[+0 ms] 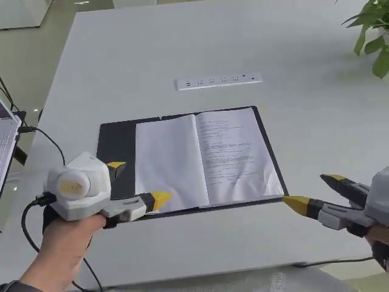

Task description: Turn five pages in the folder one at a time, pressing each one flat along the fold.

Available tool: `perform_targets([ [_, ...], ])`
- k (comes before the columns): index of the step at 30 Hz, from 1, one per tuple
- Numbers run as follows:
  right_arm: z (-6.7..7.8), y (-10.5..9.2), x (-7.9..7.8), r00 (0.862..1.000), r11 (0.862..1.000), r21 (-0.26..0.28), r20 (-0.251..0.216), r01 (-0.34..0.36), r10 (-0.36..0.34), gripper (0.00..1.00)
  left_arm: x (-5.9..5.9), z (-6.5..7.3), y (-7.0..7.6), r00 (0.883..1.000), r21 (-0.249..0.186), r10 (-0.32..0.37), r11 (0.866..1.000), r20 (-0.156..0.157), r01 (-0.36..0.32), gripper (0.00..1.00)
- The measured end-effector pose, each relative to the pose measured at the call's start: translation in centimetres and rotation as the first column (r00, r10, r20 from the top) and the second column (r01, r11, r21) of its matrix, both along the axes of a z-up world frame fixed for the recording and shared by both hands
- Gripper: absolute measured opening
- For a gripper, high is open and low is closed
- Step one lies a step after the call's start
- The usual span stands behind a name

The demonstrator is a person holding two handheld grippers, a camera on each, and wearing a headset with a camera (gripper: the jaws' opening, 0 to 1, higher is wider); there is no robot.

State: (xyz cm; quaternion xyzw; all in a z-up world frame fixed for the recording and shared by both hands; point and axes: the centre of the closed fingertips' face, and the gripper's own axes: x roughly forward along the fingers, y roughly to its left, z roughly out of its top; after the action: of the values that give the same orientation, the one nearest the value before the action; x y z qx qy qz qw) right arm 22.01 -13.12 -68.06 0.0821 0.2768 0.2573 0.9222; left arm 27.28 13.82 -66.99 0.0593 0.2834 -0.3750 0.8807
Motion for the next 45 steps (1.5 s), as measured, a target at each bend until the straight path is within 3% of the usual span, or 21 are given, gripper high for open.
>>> perform_targets([
  [8, -0.4, -0.3, -0.6, 1.0, 1.0, 0.002, -0.016, 0.008, -0.008, 0.74, 0.4, -0.6, -5.5, 0.995, -0.005, -0.1, 0.995, 0.001, 0.1, 0.75],
  [9, -0.4, -0.3, -0.7, 1.0, 1.0, 0.003, -0.02, 0.008, -0.008, 0.74, 0.1, -0.7, -6.7, 0.99, 0.007, -0.143, 0.99, 0.009, 0.143, 0.75],
  [13, -0.4, -0.4, -0.9, 1.0, 1.0, 0.012, -0.025, 0.009, -0.008, 0.74, 0.2, -1.5, -9.5, 0.978, 0.014, -0.208, 0.978, 0.003, 0.208, 0.75],
  [20, -0.5, -0.5, -0.9, 1.0, 1.0, 0.022, -0.028, 0.013, -0.013, 0.74, 0.9, -3.0, -13.5, 0.963, 0.018, -0.271, 0.962, -0.011, 0.271, 0.74],
  [33, -1.7, -1.4, -0.9, 0.998, 0.999, 0.029, -0.054, 0.02, -0.018, 0.73, 2.7, -5.6, -18.7, 0.957, -0.023, -0.285, 0.959, -0.057, 0.284, 0.73],
  [35, -2.1, -1.5, -1.1, 0.998, 0.999, 0.037, -0.068, 0.014, -0.012, 0.73, 3.1, -6.5, -19.5, 0.959, -0.036, -0.273, 0.962, -0.078, 0.271, 0.73],
  [45, -2.8, -1.9, -1.7, 0.996, 0.999, 0.043, -0.094, 0.007, -0.003, 0.72, 4.1, -10.2, -22.1, 0.971, -0.027, -0.211, 0.978, -0.117, 0.209, 0.72],
])
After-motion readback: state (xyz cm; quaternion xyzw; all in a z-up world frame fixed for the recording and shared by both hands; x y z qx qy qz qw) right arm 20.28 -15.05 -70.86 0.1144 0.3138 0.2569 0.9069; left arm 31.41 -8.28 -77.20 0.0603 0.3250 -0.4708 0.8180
